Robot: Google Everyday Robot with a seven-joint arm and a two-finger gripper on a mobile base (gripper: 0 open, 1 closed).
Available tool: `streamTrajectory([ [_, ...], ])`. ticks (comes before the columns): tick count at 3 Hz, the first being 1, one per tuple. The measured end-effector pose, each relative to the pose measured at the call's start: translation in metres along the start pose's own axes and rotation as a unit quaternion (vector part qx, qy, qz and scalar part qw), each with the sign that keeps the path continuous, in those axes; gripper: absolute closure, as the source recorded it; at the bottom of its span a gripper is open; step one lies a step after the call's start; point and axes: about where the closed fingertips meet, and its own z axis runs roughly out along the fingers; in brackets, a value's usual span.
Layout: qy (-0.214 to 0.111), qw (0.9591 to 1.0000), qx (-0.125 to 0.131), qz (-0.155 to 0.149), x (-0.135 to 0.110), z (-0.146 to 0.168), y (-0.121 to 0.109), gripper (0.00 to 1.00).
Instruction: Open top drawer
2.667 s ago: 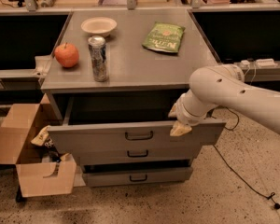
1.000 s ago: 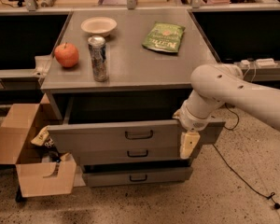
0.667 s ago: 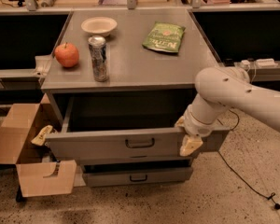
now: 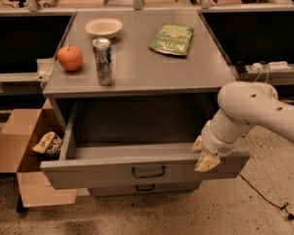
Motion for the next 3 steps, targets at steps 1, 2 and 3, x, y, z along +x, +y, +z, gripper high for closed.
streamTrajectory([
  [1,0.000,1.0000,0.000,0.000,-0.0018,-0.0012,0.0010,1.00],
  [2,-0.014,0.9999,-0.006,0.002,-0.0025,0.0051,0.0100,1.00],
  [3,-0.014,0.9999,-0.006,0.002,-0.0028,0.0036,0.0108,1.00],
])
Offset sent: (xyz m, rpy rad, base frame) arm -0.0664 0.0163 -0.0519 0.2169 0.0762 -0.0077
